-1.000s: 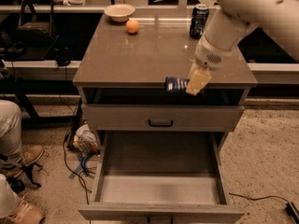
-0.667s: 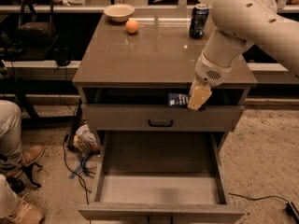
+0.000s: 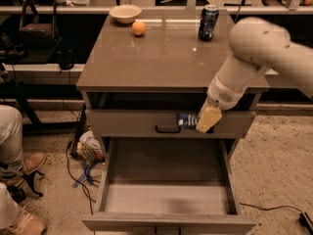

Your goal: Place rxbar blueberry into middle drawer

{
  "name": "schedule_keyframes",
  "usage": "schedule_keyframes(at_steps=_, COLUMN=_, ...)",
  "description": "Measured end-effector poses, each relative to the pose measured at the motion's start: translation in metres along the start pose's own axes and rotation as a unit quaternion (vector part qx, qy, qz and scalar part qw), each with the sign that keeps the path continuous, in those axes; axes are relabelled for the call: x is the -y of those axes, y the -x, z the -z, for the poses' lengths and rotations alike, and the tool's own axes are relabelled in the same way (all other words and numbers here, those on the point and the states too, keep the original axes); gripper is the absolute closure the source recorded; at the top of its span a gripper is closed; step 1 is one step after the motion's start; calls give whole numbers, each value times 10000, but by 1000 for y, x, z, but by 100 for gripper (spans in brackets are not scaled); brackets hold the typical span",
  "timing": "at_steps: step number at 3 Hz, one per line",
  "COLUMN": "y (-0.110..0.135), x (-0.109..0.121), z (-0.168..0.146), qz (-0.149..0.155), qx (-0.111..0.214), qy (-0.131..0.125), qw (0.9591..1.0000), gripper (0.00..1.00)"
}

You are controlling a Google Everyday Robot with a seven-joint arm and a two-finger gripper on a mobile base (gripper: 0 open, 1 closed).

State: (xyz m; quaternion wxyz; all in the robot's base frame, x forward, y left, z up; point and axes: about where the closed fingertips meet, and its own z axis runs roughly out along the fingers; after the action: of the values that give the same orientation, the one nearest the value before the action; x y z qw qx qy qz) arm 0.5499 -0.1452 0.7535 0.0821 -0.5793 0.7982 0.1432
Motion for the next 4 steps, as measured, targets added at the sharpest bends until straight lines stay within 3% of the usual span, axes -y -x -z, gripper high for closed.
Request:
schedule_keyframes(at_steps=1, y=-30, x=-17, z=-59, qz=-586, qx=519, qy=561, qw=9954, gripper=100)
schedule_keyframes(at_steps=2, y=-50, x=-41, z=-130, qz=-1163, qx=805, qy=1019, qw=9847, gripper=100)
schedule_keyframes(at_steps=4, y=-55, x=-39, z=-147, qz=-1323, qx=759, qy=918, qw=9840, gripper=100)
